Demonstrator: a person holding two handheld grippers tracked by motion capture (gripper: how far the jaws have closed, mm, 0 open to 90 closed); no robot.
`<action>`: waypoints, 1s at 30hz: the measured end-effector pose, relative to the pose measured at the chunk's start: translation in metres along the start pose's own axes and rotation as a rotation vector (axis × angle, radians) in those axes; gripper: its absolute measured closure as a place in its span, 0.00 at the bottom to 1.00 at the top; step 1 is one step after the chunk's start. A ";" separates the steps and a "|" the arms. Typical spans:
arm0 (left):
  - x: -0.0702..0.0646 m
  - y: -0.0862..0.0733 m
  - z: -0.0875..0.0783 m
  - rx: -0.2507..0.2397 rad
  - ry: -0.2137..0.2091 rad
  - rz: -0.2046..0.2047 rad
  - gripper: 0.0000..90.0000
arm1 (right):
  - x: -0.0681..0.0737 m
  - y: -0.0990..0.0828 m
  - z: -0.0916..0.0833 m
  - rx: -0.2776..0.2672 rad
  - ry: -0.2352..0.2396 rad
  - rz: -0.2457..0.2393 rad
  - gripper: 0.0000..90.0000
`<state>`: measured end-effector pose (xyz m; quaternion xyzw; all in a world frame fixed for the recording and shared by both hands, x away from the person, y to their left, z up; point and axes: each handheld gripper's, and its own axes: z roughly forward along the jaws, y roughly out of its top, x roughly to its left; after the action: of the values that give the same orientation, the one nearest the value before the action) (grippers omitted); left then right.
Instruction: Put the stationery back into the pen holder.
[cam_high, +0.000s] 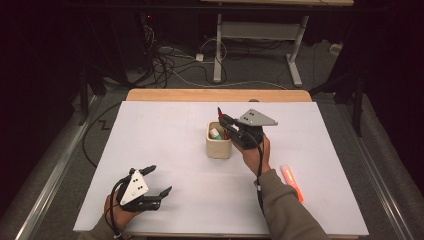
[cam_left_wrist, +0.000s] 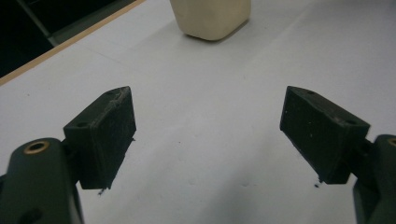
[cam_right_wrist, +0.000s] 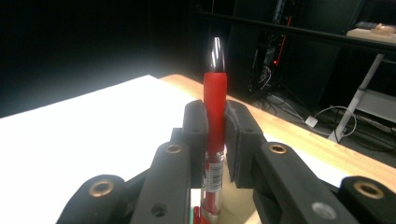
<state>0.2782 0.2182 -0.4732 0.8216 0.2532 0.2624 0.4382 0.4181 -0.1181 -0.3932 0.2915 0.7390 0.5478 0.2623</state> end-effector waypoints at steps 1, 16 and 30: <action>0.000 0.000 0.000 0.001 -0.001 0.001 0.20 | 0.000 -0.001 -0.001 0.000 -0.001 0.008 0.89; -0.001 0.001 -0.002 -0.003 0.008 0.018 0.20 | -0.001 -0.013 -0.010 0.035 -0.009 0.000 0.89; -0.003 0.002 -0.001 0.008 -0.002 0.027 0.22 | 0.000 -0.017 -0.013 0.047 -0.017 -0.010 0.82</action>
<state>0.2754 0.2160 -0.4713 0.8270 0.2425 0.2666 0.4315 0.4066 -0.1307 -0.4064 0.2985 0.7509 0.5263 0.2646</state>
